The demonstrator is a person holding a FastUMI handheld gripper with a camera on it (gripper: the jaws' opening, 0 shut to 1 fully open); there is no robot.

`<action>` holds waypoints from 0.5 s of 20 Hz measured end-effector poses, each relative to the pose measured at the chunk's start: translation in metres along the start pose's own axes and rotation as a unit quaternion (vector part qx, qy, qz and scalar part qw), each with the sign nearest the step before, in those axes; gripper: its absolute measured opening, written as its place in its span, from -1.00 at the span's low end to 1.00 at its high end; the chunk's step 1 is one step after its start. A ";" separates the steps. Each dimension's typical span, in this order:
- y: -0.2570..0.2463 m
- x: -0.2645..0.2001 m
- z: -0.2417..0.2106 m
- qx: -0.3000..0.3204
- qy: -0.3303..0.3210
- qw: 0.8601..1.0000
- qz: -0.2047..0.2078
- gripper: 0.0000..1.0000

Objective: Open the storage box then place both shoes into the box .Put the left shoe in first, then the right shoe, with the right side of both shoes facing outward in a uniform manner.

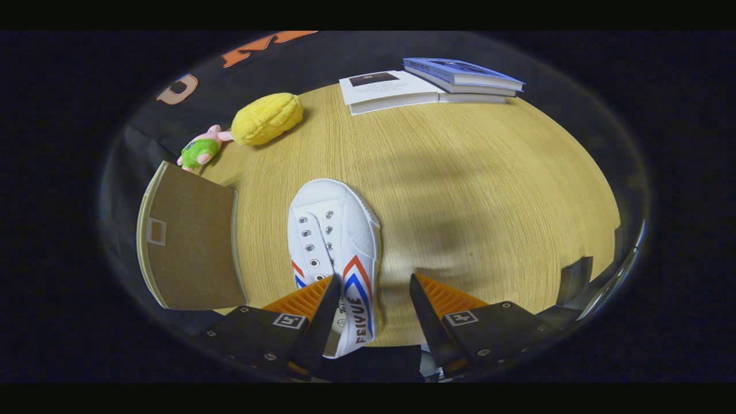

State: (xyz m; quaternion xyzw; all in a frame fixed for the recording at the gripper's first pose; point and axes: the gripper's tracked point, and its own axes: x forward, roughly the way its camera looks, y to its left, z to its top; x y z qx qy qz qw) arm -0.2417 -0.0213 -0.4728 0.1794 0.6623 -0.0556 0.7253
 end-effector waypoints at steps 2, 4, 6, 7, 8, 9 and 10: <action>0.004 0.007 -0.002 0.000 0.004 1.000 0.001 0.29; 0.012 0.011 -0.005 0.006 0.010 1.000 0.005 0.05; 0.011 0.009 -0.004 -0.006 0.006 1.000 0.004 -0.22; 0.010 0.007 -0.003 -0.007 0.002 1.000 0.007 -0.32; 0.010 0.005 -0.001 0.000 -0.003 1.000 0.013 -0.42; 0.010 0.004 0.001 0.014 -0.005 1.000 0.021 -0.52; 0.013 0.003 0.000 0.029 -0.006 0.999 0.031 -0.67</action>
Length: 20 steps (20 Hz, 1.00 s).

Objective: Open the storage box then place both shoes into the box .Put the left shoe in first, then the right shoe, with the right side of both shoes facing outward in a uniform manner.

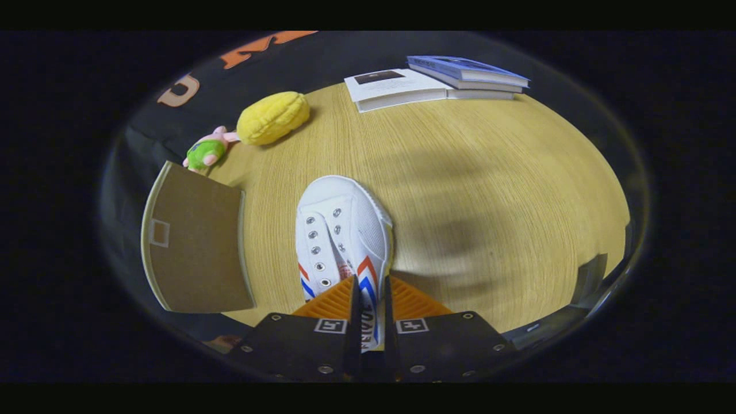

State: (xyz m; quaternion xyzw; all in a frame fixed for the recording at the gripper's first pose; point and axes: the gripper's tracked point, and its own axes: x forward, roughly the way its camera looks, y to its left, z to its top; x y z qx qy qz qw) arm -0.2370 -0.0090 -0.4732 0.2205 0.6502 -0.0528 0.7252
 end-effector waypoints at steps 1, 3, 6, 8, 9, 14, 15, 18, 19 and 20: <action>0.005 -0.001 0.001 0.013 -0.002 1.000 0.011 -0.70; 0.017 -0.007 0.004 0.033 -0.004 0.999 0.028 -0.77; 0.043 -0.026 0.022 0.036 -0.019 0.997 0.059 -0.78; 0.061 -0.041 0.039 0.030 -0.033 0.996 0.073 -0.78; 0.069 -0.049 0.047 0.025 -0.039 0.996 0.078 -0.78; 0.121 -0.084 0.075 -0.020 -0.068 0.992 0.107 -0.78; 0.133 -0.090 0.078 -0.031 -0.070 0.991 0.113 -0.78; 0.169 -0.104 0.084 -0.055 -0.076 0.986 0.134 -0.78; 0.180 -0.107 0.086 -0.063 -0.076 0.985 0.142 -0.78; 0.193 -0.108 0.085 -0.072 -0.074 0.984 0.148 -0.78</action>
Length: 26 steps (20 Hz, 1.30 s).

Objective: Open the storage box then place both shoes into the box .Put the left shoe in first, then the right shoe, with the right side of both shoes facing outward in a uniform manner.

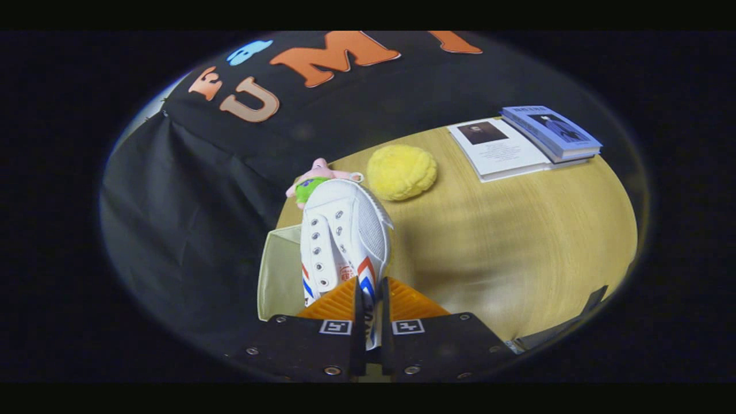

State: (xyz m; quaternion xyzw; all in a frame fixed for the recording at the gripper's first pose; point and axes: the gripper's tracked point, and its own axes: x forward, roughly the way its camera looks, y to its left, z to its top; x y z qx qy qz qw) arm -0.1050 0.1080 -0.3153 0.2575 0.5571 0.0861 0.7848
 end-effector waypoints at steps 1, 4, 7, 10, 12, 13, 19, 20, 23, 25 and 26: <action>0.011 0.003 0.000 -0.010 0.004 1.000 0.007 -0.78; 0.040 0.017 -0.006 -0.034 0.018 0.999 0.021 -0.78; 0.058 0.037 -0.016 -0.052 0.039 0.998 0.022 -0.78; 0.072 0.053 -0.026 -0.066 0.055 0.996 0.019 -0.78; 0.079 0.059 -0.032 -0.079 0.063 0.995 0.009 -0.78; 0.082 0.062 -0.035 -0.091 0.065 0.994 0.003 -0.78; 0.091 0.073 -0.055 -0.133 0.080 0.988 0.001 -0.52; 0.104 0.071 -0.054 -0.122 0.075 0.989 0.029 -0.39; 0.112 0.063 -0.032 -0.121 0.033 0.991 0.045 -0.25; 0.104 0.055 -0.013 -0.130 0.003 0.991 0.034 0.03; 0.102 0.049 -0.003 -0.131 -0.018 0.991 0.032 0.26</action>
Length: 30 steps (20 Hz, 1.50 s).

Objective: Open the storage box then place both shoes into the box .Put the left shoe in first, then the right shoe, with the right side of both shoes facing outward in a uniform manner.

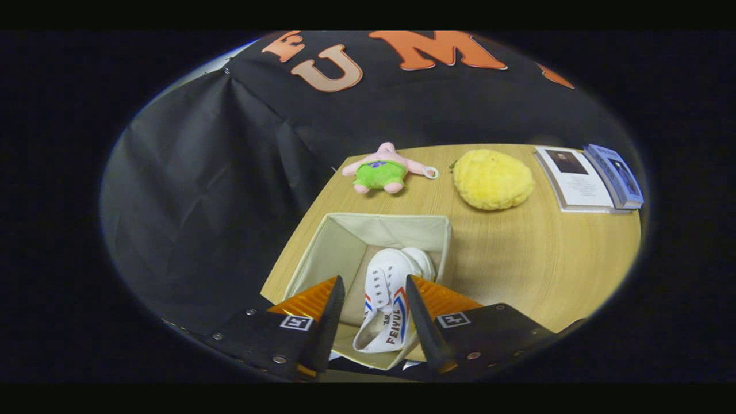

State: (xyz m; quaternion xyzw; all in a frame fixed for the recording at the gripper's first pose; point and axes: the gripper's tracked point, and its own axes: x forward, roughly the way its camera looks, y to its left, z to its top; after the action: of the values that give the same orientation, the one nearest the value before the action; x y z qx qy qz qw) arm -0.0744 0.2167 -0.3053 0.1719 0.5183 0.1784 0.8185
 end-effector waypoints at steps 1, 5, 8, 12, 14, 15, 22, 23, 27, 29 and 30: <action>-0.004 -0.008 0.013 -0.004 -0.026 1.000 -0.003 0.38; -0.036 -0.045 0.065 -0.034 -0.139 0.989 -0.045 0.82; -0.067 -0.079 0.095 -0.055 -0.213 0.972 -0.088 0.95; -0.091 -0.119 0.123 -0.053 -0.287 0.951 -0.106 0.97; -0.105 -0.140 0.138 -0.047 -0.323 0.938 -0.115 0.97; -0.111 -0.152 0.144 -0.049 -0.343 0.930 -0.122 0.97; -0.132 -0.228 0.181 -0.099 -0.470 0.860 -0.172 0.96; -0.131 -0.239 0.186 -0.111 -0.486 0.849 -0.172 0.96; -0.138 -0.266 0.194 -0.143 -0.525 0.818 -0.189 0.96; -0.138 -0.270 0.195 -0.138 -0.528 0.817 -0.188 0.96; -0.133 -0.273 0.197 -0.137 -0.532 0.815 -0.183 0.96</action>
State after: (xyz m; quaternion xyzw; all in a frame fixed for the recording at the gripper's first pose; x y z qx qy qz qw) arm 0.0110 -0.0472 -0.0733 0.0277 -0.0061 -0.0251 0.9993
